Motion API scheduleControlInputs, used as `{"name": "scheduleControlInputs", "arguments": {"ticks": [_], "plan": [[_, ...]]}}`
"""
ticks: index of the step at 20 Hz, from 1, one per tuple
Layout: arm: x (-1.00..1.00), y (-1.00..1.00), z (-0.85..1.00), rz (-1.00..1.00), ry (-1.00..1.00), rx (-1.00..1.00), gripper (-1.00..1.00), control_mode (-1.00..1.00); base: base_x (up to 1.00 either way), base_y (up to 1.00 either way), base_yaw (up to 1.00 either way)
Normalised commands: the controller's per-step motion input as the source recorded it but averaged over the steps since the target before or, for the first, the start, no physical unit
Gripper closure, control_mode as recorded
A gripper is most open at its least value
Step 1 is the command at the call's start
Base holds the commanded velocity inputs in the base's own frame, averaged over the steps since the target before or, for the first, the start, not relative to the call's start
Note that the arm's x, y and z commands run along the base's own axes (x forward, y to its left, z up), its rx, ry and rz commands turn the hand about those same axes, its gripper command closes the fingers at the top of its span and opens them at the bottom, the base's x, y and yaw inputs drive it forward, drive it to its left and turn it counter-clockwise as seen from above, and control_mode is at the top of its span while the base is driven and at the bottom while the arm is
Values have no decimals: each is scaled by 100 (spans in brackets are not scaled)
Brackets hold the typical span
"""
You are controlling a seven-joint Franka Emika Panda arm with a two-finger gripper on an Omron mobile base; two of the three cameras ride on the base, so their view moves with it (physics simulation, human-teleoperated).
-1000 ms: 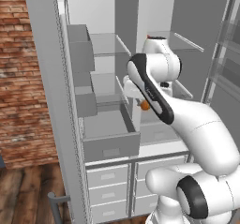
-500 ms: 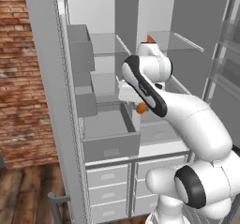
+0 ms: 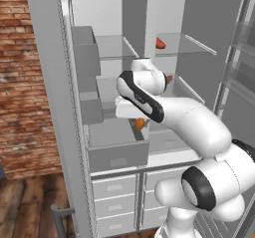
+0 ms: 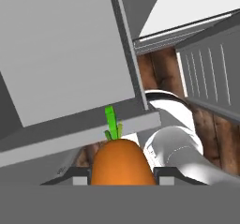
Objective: Take the carrot and sweet potato from the fridge shelf and place them in the freezer drawer to begin freezing them.
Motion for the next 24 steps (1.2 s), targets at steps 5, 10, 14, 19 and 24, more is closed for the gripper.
{"name": "scheduleControlInputs", "arguments": {"ticks": [5,10,14,19,24], "plan": [[39,23,-32,2,0,0,100,-100,0,0,0],[53,27,-28,1,2,0,100,-100,0,0,0],[45,12,-33,3,0,0,100,-100,0,0,0],[33,9,-39,4,0,0,100,-100,0,0,0],[8,3,-48,6,0,0,100,-100,0,0,0]]}}
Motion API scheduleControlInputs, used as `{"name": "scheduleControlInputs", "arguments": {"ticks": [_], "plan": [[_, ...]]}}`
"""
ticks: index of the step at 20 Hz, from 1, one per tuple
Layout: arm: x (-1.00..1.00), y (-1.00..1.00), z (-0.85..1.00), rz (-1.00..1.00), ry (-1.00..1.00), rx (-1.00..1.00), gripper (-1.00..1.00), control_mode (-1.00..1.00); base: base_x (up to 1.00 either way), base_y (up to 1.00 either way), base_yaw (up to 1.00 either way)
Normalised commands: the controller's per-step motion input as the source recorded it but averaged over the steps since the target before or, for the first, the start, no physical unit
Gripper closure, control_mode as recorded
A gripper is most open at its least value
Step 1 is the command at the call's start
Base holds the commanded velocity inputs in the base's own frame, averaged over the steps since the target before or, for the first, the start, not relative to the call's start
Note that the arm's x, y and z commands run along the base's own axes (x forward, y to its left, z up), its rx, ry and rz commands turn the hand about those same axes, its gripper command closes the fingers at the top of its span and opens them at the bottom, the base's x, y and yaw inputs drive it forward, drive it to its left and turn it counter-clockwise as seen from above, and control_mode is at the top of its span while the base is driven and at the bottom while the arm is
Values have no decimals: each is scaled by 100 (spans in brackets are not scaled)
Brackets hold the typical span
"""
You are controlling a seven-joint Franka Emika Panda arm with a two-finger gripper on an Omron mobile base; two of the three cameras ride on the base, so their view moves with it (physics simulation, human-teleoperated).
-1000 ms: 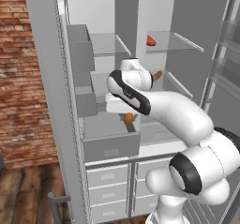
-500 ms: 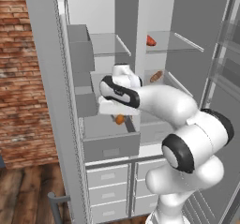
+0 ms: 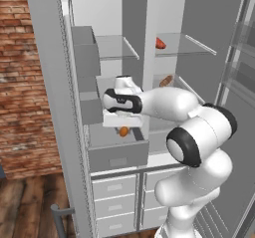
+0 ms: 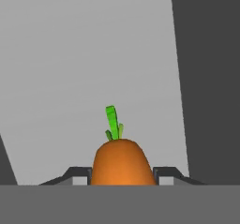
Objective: Take the carrot and sweet potato from the fridge shelf and place them in the freezer drawer to begin freezing them.
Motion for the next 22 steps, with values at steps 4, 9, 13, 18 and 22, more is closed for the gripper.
{"name": "scheduleControlInputs", "arguments": {"ticks": [4,9,13,18,22], "plan": [[11,5,-50,6,2,0,100,-100,0,0,0],[3,2,-40,6,5,2,100,-100,0,0,0],[-8,6,-34,8,7,2,100,-100,0,0,0],[-69,8,-37,11,1,3,100,-100,0,0,0],[-99,4,-41,9,0,4,100,-100,0,0,0]]}}
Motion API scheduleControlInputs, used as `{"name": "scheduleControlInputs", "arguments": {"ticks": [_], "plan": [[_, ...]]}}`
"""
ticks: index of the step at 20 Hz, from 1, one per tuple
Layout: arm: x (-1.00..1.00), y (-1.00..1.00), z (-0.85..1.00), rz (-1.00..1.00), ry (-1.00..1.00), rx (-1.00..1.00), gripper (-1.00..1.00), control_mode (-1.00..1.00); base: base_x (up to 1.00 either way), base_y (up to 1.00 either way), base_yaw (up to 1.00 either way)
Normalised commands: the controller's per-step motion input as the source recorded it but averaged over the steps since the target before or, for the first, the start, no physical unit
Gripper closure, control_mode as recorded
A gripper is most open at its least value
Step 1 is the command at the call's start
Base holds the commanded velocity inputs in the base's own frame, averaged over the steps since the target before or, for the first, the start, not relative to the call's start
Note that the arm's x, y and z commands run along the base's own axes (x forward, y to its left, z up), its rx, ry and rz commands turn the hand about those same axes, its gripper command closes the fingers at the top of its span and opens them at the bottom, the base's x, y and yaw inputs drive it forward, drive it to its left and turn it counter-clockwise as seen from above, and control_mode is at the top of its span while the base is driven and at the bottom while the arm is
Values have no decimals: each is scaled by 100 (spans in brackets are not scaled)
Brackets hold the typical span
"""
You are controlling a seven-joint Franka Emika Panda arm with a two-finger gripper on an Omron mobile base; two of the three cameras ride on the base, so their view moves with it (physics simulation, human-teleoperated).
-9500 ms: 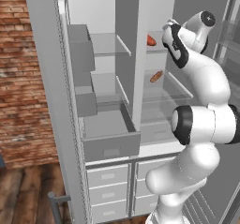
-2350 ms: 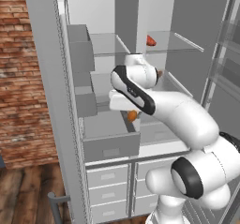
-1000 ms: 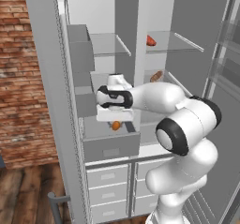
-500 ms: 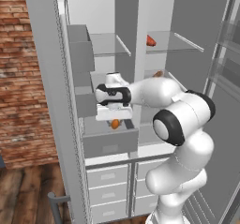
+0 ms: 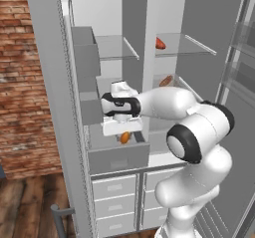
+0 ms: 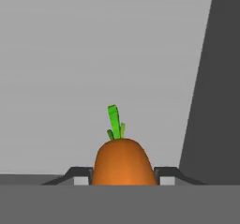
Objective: Take the carrot and sweet potato from the fridge shelf and place them in the freezer drawer to begin freezing them.
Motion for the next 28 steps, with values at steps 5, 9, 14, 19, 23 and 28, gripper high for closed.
{"name": "scheduleControlInputs", "arguments": {"ticks": [5,9,14,19,23,28], "plan": [[-39,12,-17,6,1,3,100,-100,0,0,0],[46,21,0,5,8,4,100,-100,0,0,0],[26,38,-3,5,16,1,100,-100,0,0,0],[-39,46,-35,7,6,0,100,-100,0,0,0],[-8,25,-25,4,8,0,100,-100,0,0,0],[-5,0,-20,5,-1,0,-100,-100,0,0,0]]}}
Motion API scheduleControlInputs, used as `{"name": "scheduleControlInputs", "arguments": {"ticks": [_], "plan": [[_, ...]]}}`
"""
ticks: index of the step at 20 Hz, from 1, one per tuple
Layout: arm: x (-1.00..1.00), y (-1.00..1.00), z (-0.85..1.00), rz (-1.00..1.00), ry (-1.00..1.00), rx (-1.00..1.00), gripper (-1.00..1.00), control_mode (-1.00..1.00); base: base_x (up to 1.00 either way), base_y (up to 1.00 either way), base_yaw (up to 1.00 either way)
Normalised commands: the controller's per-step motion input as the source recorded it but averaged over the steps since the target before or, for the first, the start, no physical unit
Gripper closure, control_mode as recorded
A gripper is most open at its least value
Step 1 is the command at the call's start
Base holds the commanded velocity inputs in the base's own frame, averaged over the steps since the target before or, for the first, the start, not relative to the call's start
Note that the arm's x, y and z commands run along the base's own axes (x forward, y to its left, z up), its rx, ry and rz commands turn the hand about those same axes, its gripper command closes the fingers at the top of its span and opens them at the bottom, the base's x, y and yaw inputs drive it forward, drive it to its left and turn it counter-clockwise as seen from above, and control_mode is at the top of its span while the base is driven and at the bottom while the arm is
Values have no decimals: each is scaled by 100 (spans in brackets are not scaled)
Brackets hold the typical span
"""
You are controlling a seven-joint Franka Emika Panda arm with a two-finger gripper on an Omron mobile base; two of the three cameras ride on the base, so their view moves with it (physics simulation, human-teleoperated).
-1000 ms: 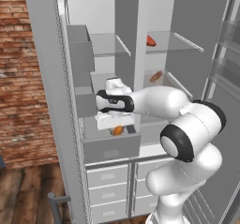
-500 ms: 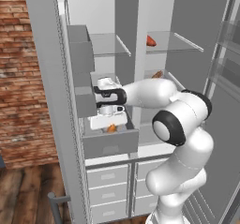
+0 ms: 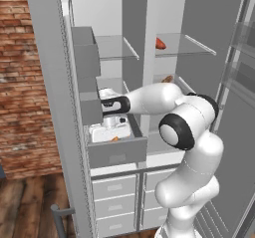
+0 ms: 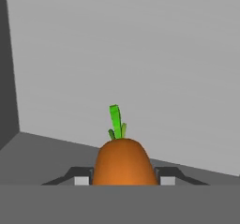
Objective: Take the carrot and sweet potato from the fridge shelf and place them in the freezer drawer to begin freezing them.
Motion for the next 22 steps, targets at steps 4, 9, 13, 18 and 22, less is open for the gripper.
{"name": "scheduleControlInputs", "arguments": {"ticks": [4,9,13,18,22], "plan": [[-12,-2,0,1,-9,0,-100,-100,0,0,0],[-29,-12,0,0,-12,0,-100,-100,0,0,0],[-64,-27,1,0,-8,5,-100,-100,0,0,0],[-33,-29,26,0,-3,5,-100,-100,0,0,0],[14,-16,44,0,0,1,-100,-100,0,0,0]]}}
